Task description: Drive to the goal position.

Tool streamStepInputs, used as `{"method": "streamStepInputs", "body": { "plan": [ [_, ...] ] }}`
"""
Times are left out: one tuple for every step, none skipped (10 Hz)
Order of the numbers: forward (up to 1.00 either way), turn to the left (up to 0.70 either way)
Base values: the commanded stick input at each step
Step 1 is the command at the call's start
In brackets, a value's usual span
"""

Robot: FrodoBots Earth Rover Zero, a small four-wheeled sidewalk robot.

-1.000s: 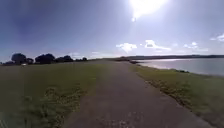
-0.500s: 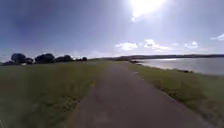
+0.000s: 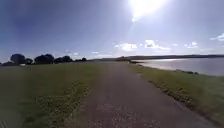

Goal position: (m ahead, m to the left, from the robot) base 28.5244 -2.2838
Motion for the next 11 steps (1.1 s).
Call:
{"method": "streamStepInputs", "body": {
  "plan": [
    [0.70,-0.10],
    [0.70,-0.30],
    [0.70,-0.30],
    [0.70,-0.15],
    [0.70,0.05],
    [0.70,0.05],
    [0.70,0.05],
    [0.70,0.05],
    [0.70,0.05],
    [0.70,0.05],
    [0.70,0.05]
  ]
}}
